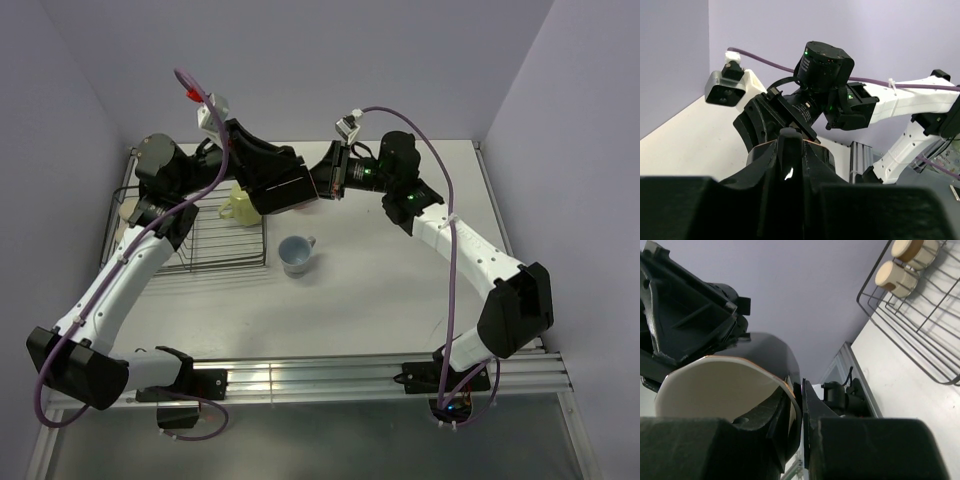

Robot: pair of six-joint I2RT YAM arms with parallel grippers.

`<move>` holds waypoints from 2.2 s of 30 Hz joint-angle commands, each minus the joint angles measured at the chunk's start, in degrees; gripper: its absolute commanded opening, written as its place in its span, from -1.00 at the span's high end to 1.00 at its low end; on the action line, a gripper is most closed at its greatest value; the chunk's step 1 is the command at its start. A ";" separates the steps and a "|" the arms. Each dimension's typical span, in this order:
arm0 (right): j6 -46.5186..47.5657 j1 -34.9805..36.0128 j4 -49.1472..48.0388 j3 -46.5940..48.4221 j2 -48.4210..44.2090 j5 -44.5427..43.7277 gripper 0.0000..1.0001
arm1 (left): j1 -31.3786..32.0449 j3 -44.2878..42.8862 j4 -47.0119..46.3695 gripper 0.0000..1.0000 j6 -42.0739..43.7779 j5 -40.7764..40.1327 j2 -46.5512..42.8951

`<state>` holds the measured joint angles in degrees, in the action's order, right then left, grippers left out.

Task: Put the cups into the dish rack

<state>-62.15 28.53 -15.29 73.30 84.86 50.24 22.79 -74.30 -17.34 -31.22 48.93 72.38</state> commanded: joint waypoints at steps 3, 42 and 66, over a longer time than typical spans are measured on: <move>-0.08 1.17 -9.67 1.23 -1.98 -0.49 1.00 | 1.21 1.00 3.89 1.00 -1.57 2.05 0.48; 14.42 -13.50 7.55 -1.05 -4.26 2.23 -0.91 | -18.13 -31.52 96.09 1.00 112.95 -11.91 19.90; 16.53 -14.12 9.84 -2.02 -2.95 1.97 -0.91 | -14.97 -20.88 94.61 1.00 124.74 -21.15 27.29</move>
<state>-46.72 15.00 -4.75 71.13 83.07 51.94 7.60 -95.22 77.38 90.28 29.34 99.33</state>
